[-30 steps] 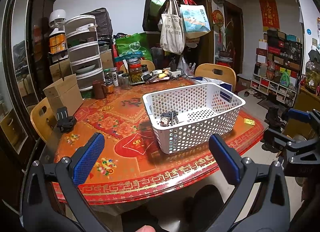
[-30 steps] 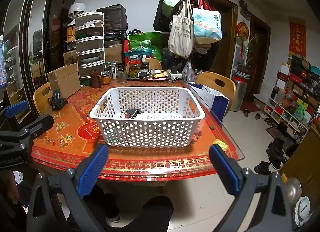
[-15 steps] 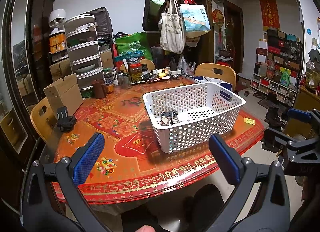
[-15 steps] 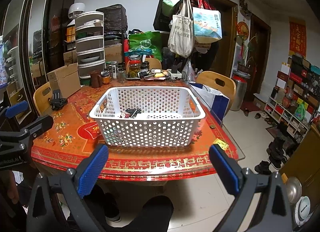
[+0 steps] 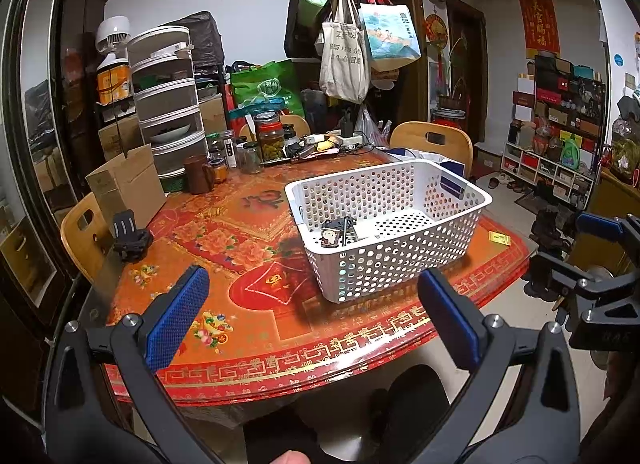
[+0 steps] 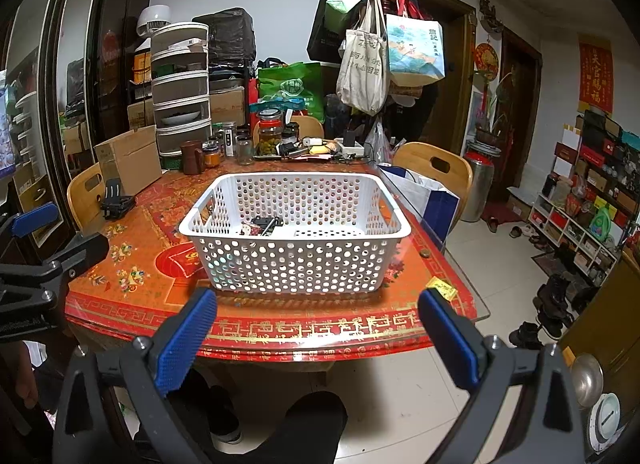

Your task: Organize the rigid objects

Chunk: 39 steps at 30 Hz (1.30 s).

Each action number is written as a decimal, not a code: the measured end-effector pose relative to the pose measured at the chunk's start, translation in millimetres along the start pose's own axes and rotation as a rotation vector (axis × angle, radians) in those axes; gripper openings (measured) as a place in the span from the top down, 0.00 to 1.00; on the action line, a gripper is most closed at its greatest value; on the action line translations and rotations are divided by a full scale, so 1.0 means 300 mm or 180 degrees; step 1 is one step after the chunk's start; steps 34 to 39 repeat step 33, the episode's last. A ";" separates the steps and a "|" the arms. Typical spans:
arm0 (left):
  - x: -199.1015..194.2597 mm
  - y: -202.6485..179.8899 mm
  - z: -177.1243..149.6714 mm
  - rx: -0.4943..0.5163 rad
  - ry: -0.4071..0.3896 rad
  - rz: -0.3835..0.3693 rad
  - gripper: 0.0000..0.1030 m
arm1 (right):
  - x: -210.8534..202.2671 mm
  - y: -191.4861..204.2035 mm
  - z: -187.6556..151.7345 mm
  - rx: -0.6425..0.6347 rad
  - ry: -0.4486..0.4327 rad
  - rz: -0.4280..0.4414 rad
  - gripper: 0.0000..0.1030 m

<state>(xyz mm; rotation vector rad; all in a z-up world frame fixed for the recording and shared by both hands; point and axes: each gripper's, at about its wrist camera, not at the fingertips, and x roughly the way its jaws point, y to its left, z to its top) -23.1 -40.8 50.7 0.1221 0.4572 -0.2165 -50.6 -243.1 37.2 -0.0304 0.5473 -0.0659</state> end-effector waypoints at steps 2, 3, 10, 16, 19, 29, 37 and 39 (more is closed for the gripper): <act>0.000 0.000 0.001 0.0002 0.0001 0.0006 0.00 | 0.000 0.000 0.000 0.0001 -0.0001 0.0001 0.03; 0.000 0.000 0.001 0.0001 -0.0002 0.0007 0.00 | 0.000 0.000 0.000 0.0000 -0.0001 0.0003 0.03; -0.002 0.006 0.002 0.0005 0.0003 -0.0004 0.00 | 0.002 0.001 -0.001 0.0001 -0.0003 0.0003 0.03; 0.007 -0.002 -0.006 0.0003 0.0013 0.0001 0.00 | 0.002 0.001 -0.001 -0.0001 -0.0004 0.0006 0.03; 0.014 -0.007 -0.014 0.0014 0.0036 -0.0014 0.00 | 0.003 0.006 0.000 -0.0008 -0.0003 0.0010 0.03; -0.001 -0.018 -0.013 0.0001 -0.0026 0.0024 0.00 | 0.013 0.016 -0.003 -0.0044 0.0028 0.0061 0.03; 0.004 -0.010 -0.009 -0.0035 -0.0010 0.0051 0.00 | 0.015 0.013 -0.008 -0.0037 0.0034 0.0075 0.03; 0.004 -0.010 -0.009 -0.0035 -0.0010 0.0051 0.00 | 0.015 0.013 -0.008 -0.0037 0.0034 0.0075 0.03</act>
